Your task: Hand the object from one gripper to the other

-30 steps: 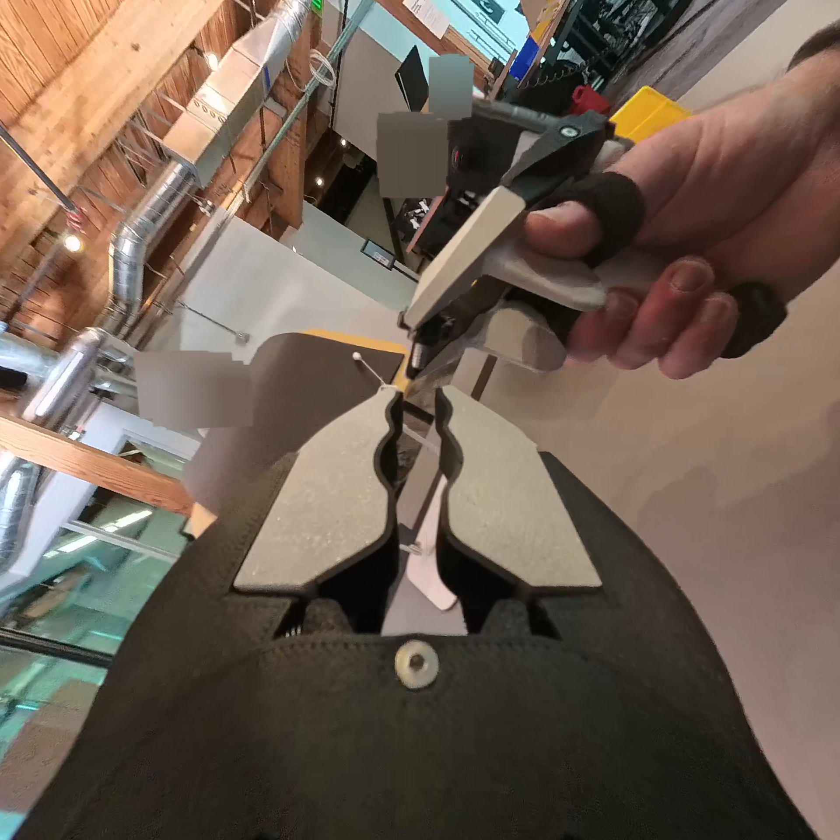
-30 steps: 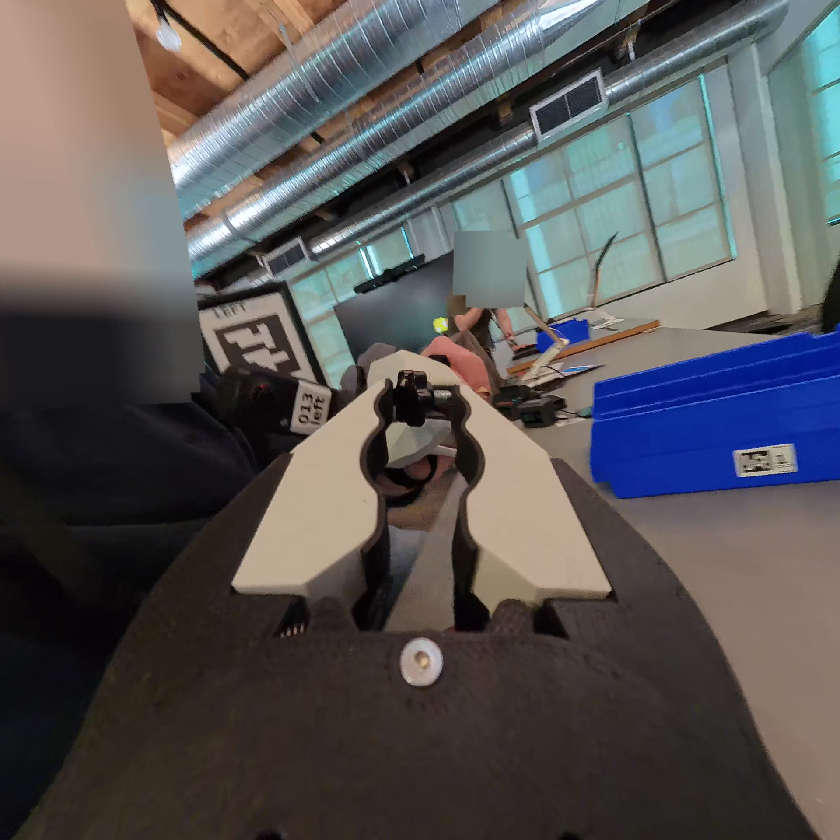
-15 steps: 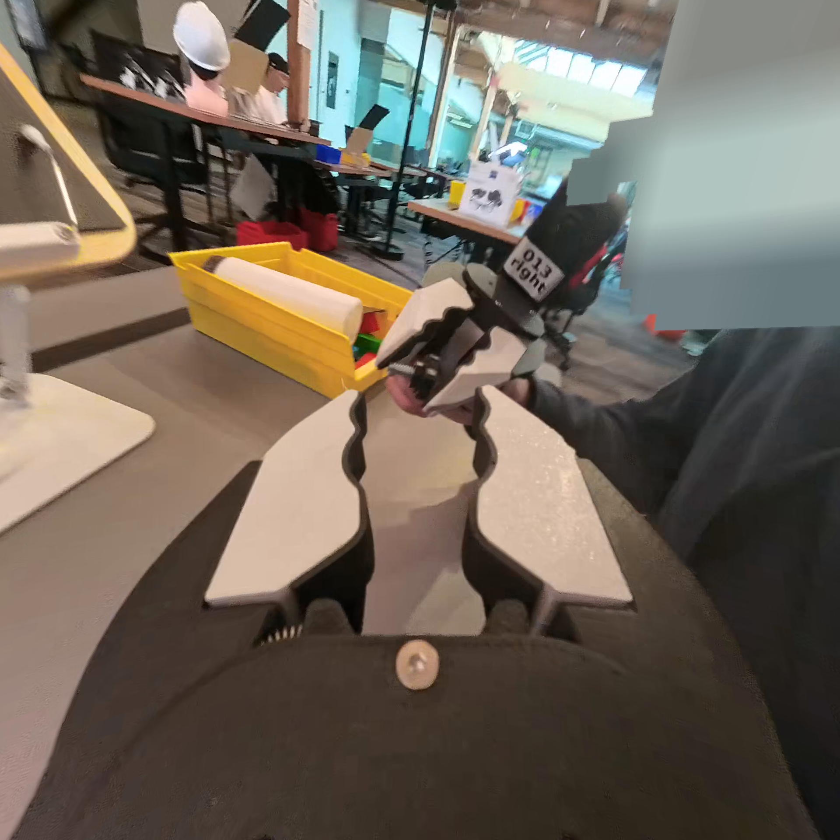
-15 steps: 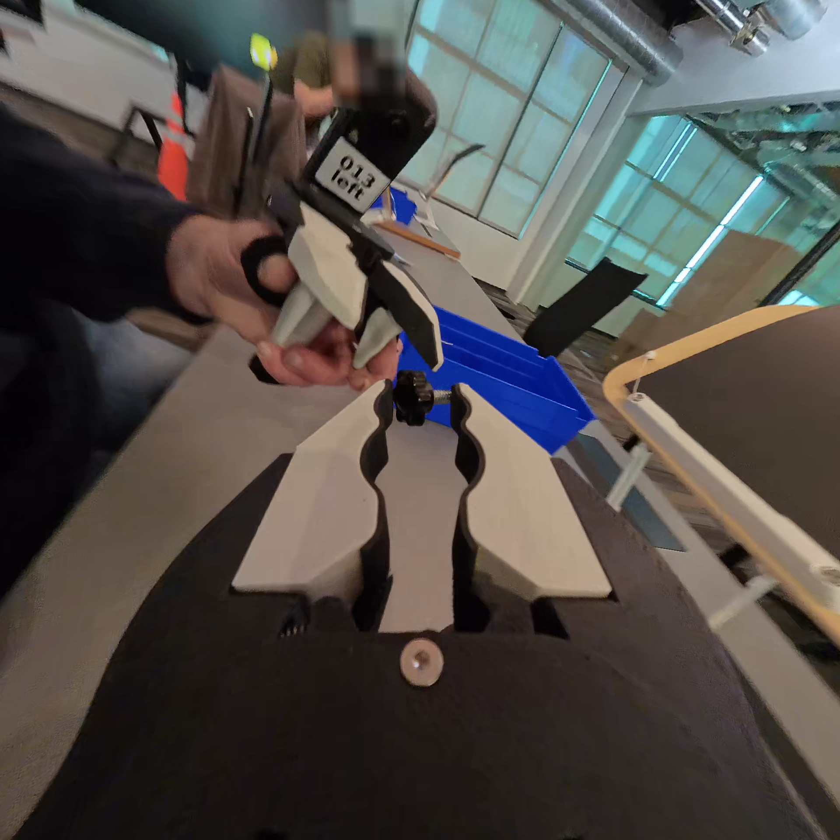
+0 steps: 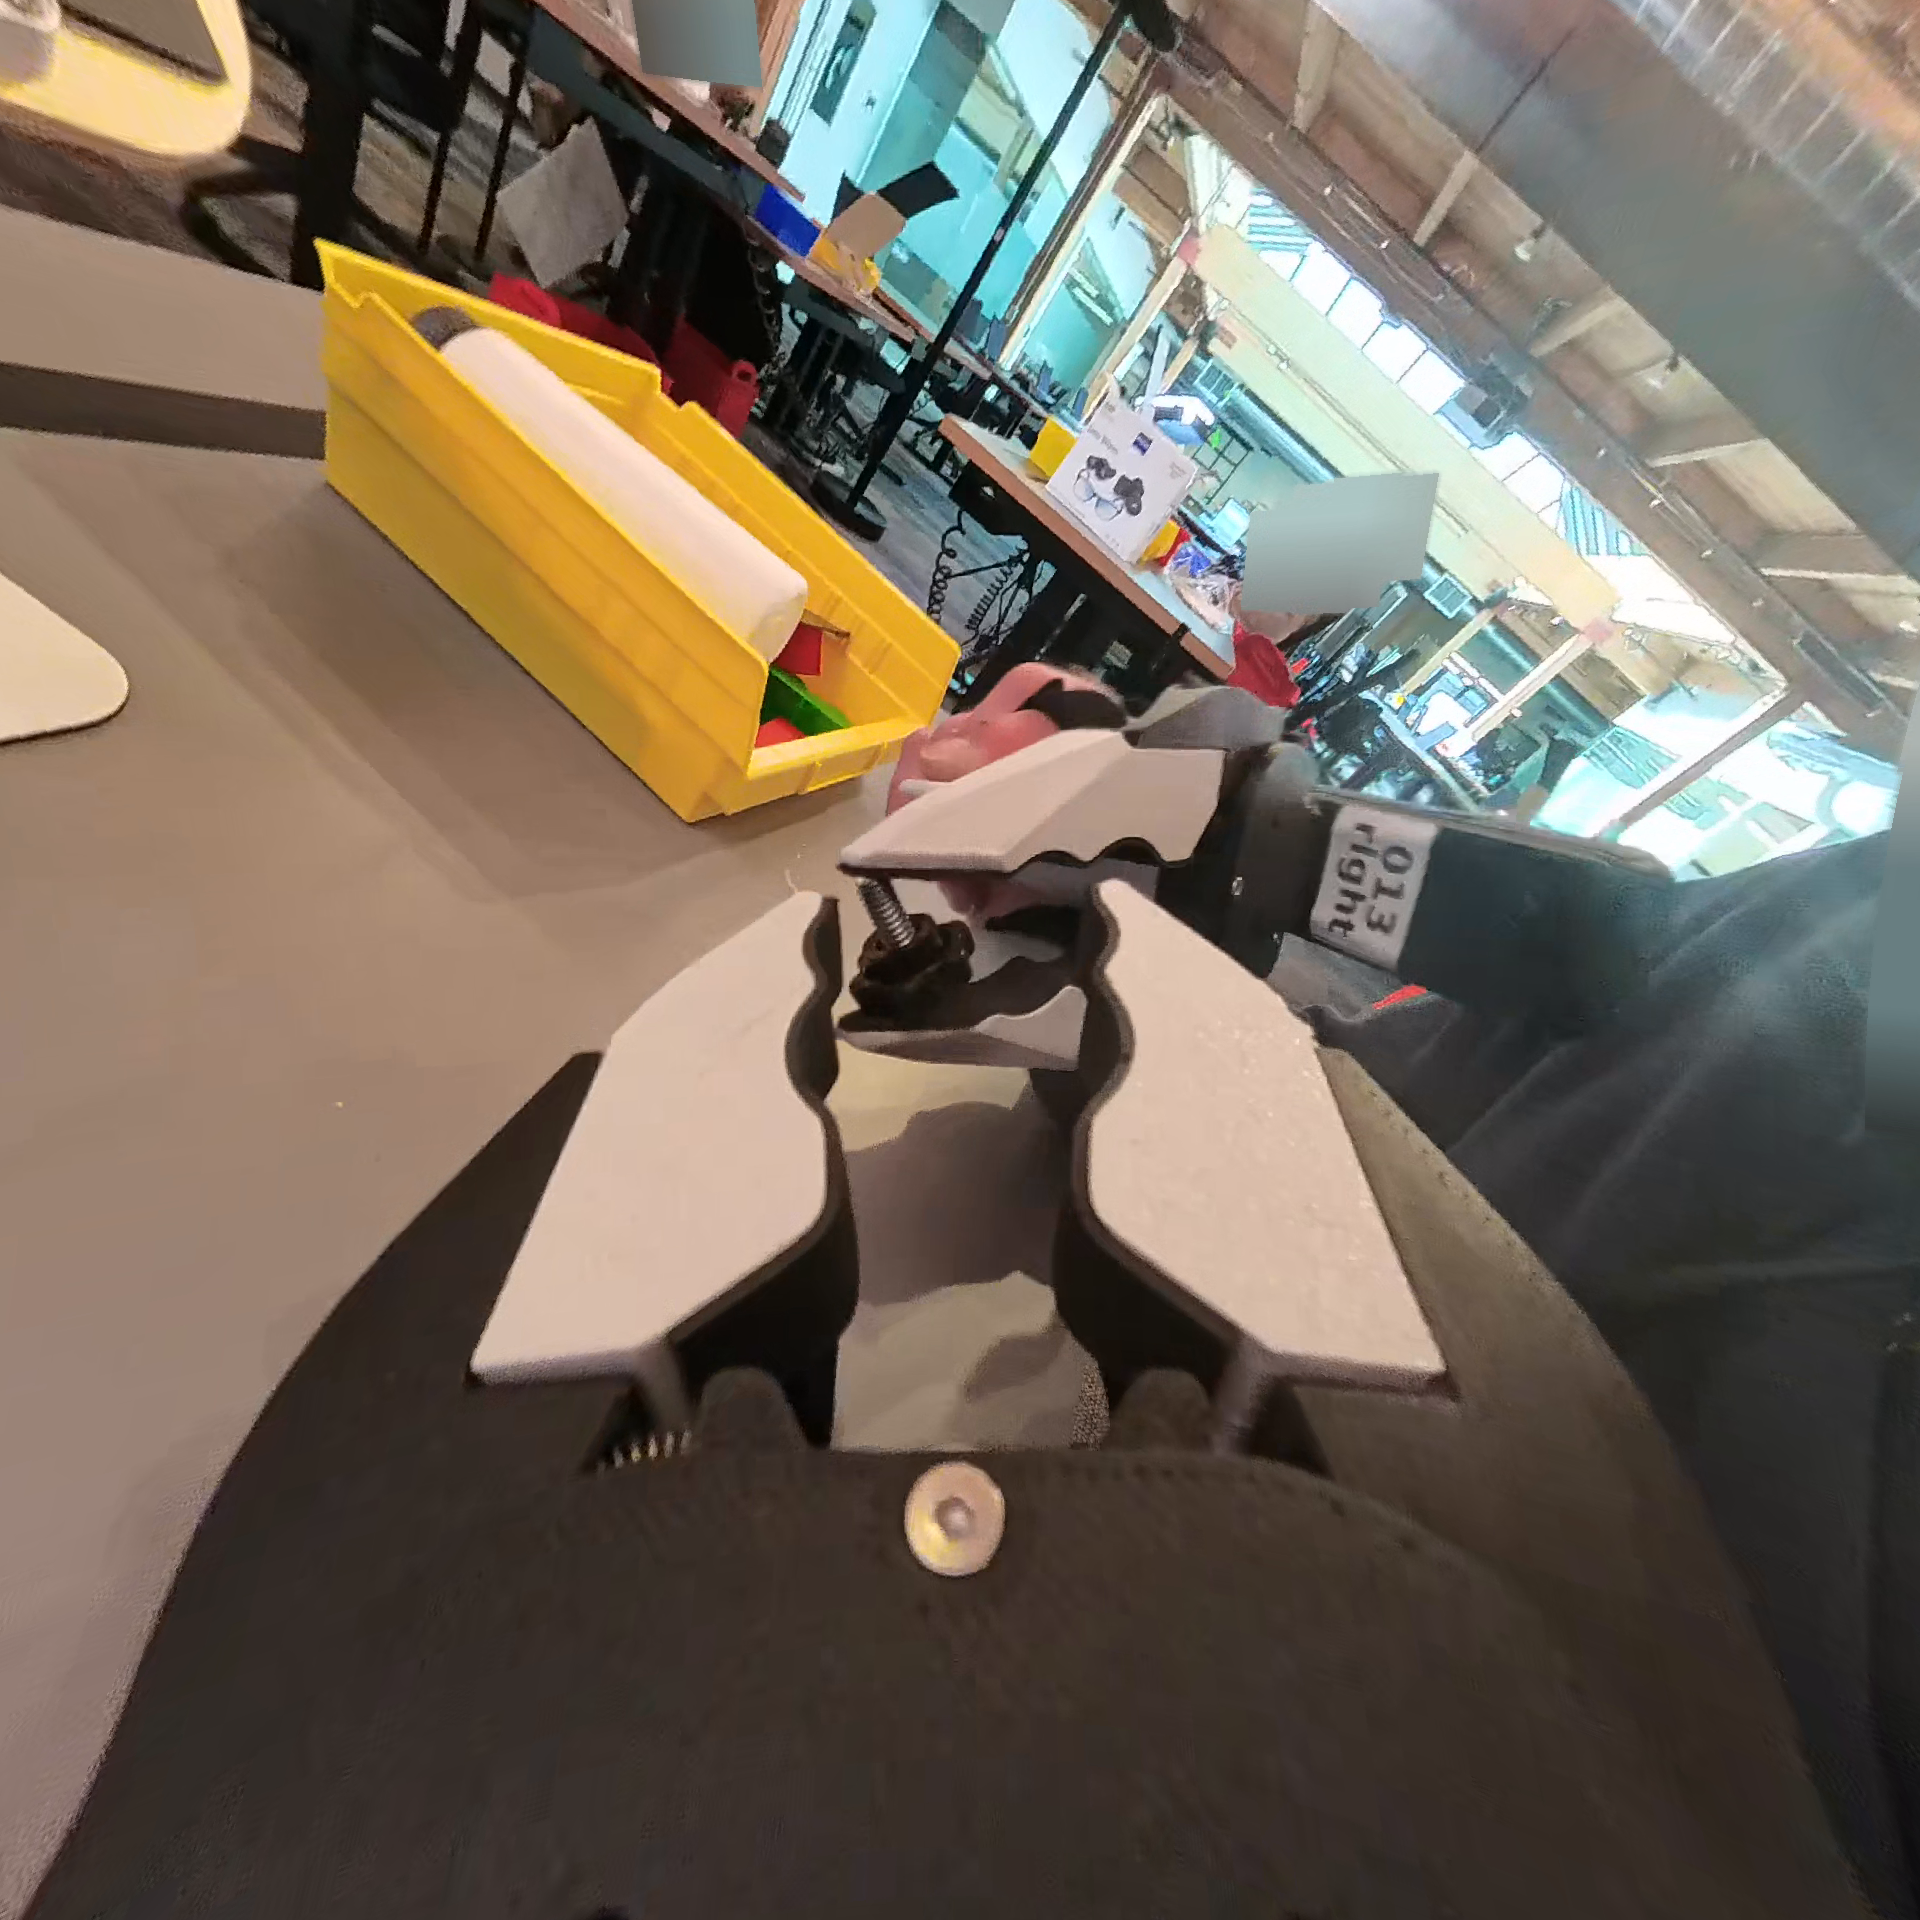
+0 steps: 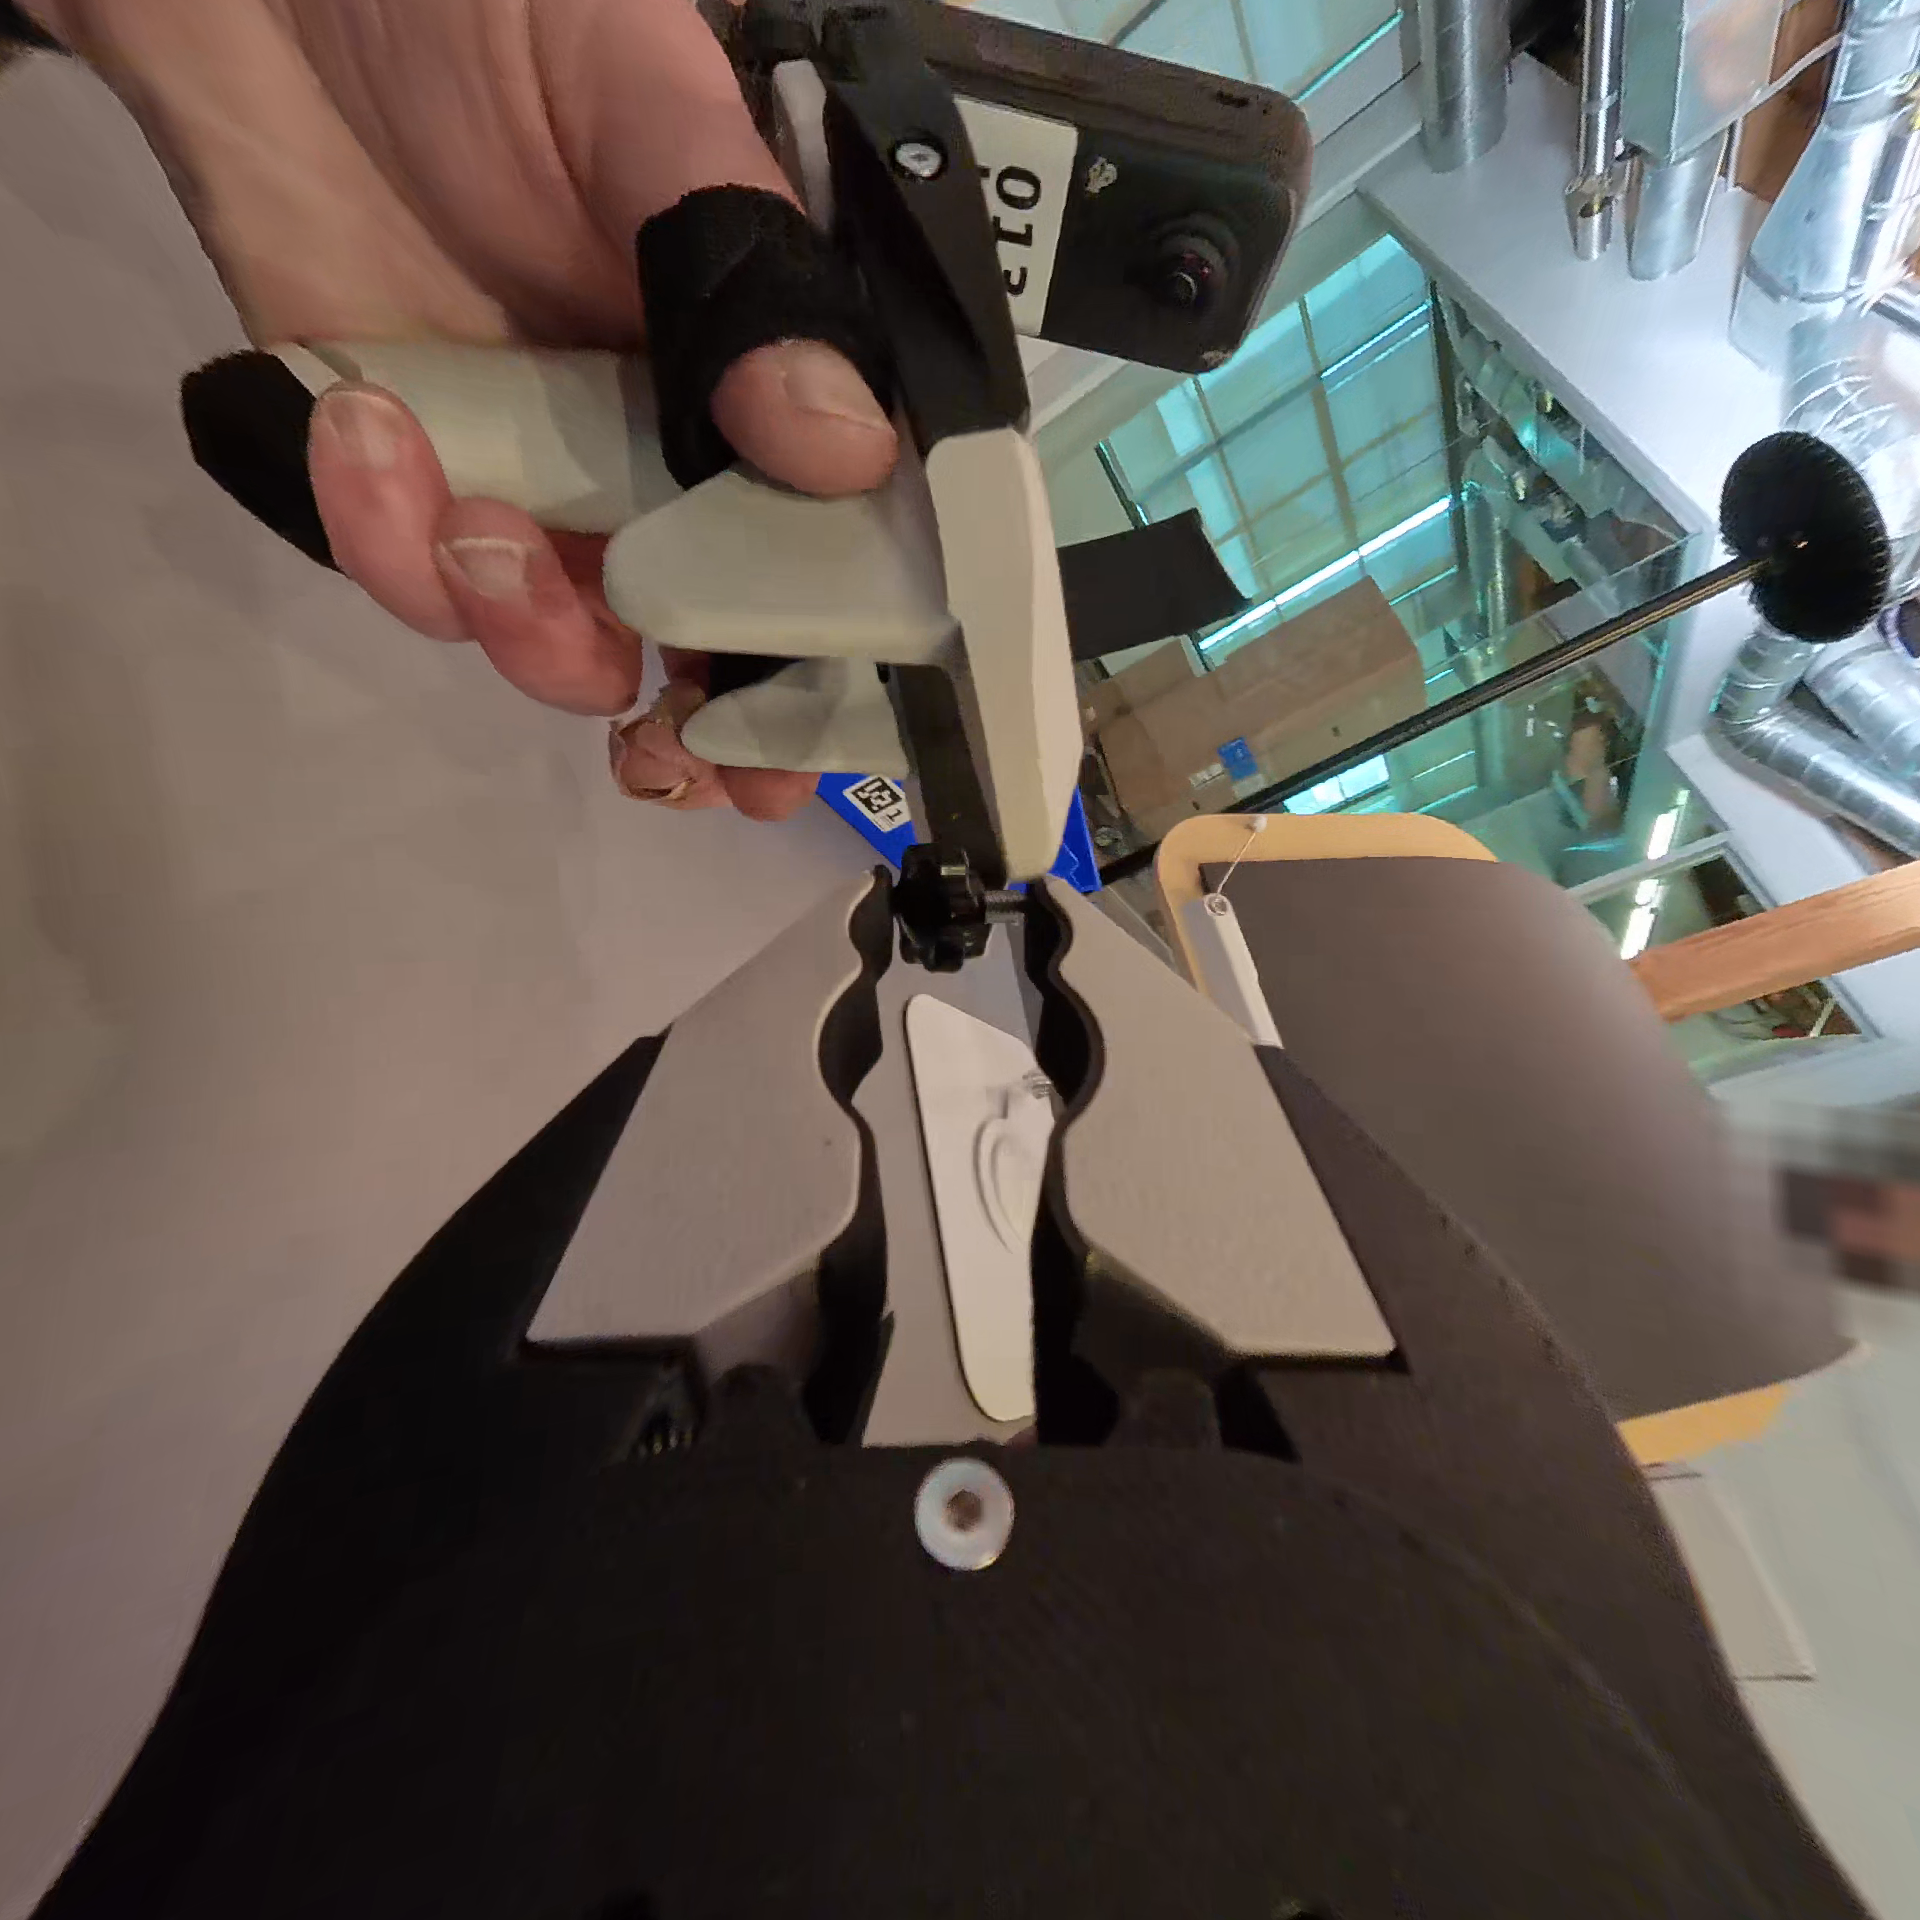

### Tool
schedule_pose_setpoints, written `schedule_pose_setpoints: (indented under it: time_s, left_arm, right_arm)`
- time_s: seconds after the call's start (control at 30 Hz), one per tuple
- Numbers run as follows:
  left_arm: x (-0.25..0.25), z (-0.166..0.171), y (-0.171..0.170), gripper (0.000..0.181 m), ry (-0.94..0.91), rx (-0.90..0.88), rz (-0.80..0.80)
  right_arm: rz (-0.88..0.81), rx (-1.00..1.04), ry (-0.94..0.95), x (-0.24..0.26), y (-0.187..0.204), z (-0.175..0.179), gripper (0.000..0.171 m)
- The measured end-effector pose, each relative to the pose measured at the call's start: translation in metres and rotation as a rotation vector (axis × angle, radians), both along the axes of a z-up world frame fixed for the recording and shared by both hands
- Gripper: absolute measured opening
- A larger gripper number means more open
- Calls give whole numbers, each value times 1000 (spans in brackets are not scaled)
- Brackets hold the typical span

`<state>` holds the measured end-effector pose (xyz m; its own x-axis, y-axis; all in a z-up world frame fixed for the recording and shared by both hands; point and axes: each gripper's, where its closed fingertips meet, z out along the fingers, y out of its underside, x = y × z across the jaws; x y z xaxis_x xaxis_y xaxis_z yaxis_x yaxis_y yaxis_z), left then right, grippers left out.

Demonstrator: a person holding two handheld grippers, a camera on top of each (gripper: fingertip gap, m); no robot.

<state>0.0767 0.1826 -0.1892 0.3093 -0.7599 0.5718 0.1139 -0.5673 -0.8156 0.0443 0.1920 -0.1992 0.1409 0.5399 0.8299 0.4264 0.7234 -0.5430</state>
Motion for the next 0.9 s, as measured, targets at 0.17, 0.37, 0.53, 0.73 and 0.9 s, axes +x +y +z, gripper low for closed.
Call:
schedule_pose_setpoints:
  time_s: [0.17,0.37,0.53,0.73,0.9]
  left_arm:
    - [2,-11,2,30,23,-38,34]
    - [1,-13,4,24,28,-37,52]
    - [-1,-14,5,24,29,-18,62]
    - [-20,-2,15,24,-8,73,134]
    - [-33,5,21,24,227,406,223]
  right_arm:
    - [-36,99,8,-4,-1,4,23]
    - [-42,132,5,-5,-1,2,23]
    - [-35,122,26,-5,-1,5,30]
    - [-12,17,98,-2,0,12,45]
    - [82,-478,282,7,12,14,35]
